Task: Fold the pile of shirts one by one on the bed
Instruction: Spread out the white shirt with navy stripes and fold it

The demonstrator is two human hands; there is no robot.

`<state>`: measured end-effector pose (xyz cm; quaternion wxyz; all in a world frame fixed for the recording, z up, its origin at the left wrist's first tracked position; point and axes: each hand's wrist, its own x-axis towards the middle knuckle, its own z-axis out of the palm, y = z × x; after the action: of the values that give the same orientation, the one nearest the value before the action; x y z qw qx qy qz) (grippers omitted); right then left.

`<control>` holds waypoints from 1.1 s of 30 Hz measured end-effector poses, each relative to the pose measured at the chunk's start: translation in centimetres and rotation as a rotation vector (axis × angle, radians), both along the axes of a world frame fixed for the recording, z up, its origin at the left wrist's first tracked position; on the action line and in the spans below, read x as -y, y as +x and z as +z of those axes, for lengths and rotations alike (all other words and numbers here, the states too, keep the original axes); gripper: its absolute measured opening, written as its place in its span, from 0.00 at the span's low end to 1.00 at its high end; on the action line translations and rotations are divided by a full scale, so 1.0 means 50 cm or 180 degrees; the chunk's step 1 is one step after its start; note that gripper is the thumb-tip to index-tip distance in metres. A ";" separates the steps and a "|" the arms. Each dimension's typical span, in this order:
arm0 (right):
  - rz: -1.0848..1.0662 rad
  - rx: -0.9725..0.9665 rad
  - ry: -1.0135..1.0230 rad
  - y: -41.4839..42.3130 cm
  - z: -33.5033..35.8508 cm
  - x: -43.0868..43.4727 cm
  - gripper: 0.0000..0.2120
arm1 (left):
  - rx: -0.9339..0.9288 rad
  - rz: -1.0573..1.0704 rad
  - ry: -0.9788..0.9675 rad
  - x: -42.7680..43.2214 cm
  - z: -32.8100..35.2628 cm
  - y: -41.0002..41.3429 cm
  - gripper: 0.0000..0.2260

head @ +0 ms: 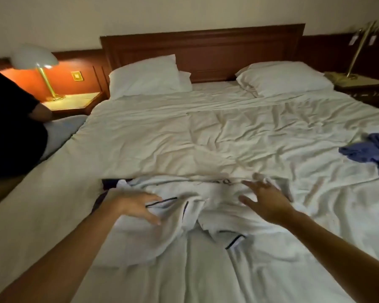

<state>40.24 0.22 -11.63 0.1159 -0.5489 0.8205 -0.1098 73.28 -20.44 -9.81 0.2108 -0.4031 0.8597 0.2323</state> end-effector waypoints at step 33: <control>0.1168 0.1248 -0.1303 0.200 0.416 -0.233 0.19 | -0.1921 0.1821 -0.3669 -0.227 0.460 0.209 0.09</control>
<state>50.24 11.86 9.17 0.1767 -0.6677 0.6311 -0.3531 83.70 -9.07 13.19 -0.3526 -0.5785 0.7270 -0.1118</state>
